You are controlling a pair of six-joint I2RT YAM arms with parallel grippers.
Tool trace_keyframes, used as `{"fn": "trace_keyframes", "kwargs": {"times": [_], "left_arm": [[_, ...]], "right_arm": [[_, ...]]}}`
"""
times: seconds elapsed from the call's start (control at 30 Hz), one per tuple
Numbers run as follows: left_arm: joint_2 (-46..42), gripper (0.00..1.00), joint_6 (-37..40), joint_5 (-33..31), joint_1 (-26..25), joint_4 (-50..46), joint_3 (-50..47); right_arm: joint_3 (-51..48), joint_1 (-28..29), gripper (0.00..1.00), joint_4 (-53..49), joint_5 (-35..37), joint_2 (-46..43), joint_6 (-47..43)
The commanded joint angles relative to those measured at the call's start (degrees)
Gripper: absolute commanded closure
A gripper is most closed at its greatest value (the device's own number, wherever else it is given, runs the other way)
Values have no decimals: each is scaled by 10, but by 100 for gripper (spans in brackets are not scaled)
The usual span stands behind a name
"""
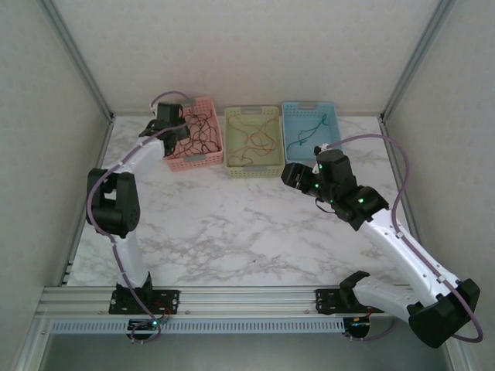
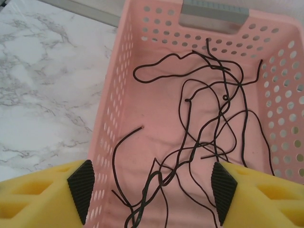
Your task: Untangle the cables
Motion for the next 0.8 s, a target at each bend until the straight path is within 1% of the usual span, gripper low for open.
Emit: {"fn": "trace_keyframes", "kwargs": {"times": [0.0,0.1,0.13,0.2,0.23,0.27,0.3,0.33,0.43,0.5,0.57,0.63,0.7,0.77], "left_arm": [[-73,30,-3,12,9,9,-26],[-146,29,-7,12,9,15,-59],[-182,27,-13,9,9,14,-76],[-253,10,-28,-13,8,21,-125],[-294,0,-34,-31,7,30,-160],[-334,0,-39,-54,8,32,-194],[-368,0,-44,-78,7,30,-225],[-407,0,-50,-111,7,33,-263],[-501,0,-23,-183,4,84,-384],[-541,0,10,-212,1,128,-459],[-563,0,40,-221,1,176,-530],[-577,1,75,-207,1,220,-584],[-581,2,102,-191,1,267,-626],[-566,3,117,-181,1,313,-654]], "right_arm": [[-10,-3,30,1,-6,-3,-8],[-15,-3,30,9,-9,-1,-11],[-17,-3,29,12,-6,-1,-18],[-23,-3,27,14,16,-4,-36],[-25,-3,24,4,56,-8,-37],[-32,-3,14,-10,111,-15,-32],[-45,-3,5,-4,144,-26,-38],[-63,-3,1,17,186,-42,-55],[-125,-4,1,81,292,-73,-113],[-165,-5,1,142,340,-79,-186],[-207,-11,1,203,385,-78,-244],[-246,-32,1,255,396,-71,-287],[-271,-61,1,286,398,-54,-300],[-293,-94,1,325,392,-24,-311]]}}
